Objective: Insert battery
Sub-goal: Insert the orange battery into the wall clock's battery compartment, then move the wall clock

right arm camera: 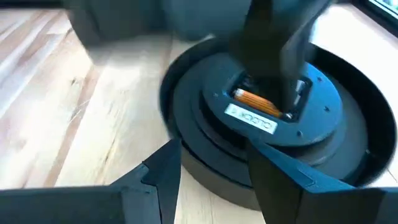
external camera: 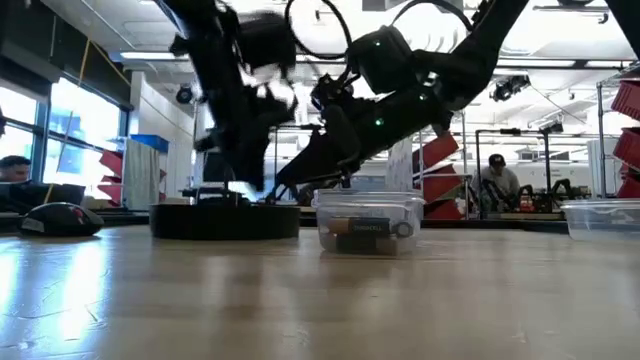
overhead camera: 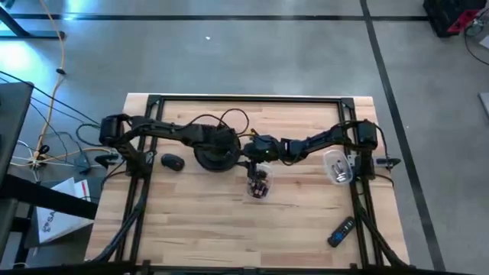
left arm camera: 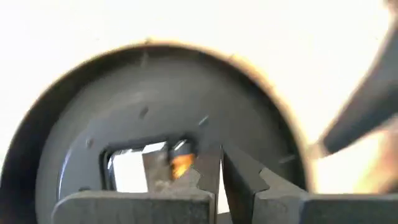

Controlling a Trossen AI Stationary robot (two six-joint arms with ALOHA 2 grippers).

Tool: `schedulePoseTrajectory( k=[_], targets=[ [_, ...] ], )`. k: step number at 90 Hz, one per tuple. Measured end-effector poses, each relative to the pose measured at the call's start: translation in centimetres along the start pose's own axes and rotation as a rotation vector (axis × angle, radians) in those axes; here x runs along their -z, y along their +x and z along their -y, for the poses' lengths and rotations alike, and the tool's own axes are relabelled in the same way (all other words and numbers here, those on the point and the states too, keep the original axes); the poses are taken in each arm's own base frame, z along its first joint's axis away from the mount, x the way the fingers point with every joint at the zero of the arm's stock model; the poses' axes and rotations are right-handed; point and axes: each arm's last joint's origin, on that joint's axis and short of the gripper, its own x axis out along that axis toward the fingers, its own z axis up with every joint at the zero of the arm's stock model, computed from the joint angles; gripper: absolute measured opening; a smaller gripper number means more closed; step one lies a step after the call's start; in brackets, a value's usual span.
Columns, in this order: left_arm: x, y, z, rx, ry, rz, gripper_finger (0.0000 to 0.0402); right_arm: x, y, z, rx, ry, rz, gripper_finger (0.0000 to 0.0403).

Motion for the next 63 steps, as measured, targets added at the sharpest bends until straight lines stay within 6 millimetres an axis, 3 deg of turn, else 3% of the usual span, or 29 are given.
schedulePoseTrajectory(
  k=[23, 38, 63],
  targets=[
    [-0.2, -5.2, -1.3, -0.035, -0.02, 0.217, 0.0, -3.1, 1.9, -0.8, -0.103, -0.191, -0.146, 0.0149],
    [2.1, -5.8, -3.3, 0.017, -0.069, 0.297, 0.0, -3.7, 4.0, -0.6, -0.167, -0.237, -0.125, 0.0149],
    [6.1, -4.5, -4.9, 0.276, -0.028, 0.543, 0.0, -1.7, 7.8, 0.4, -0.268, -0.222, -0.158, 0.0149]
  ],
)
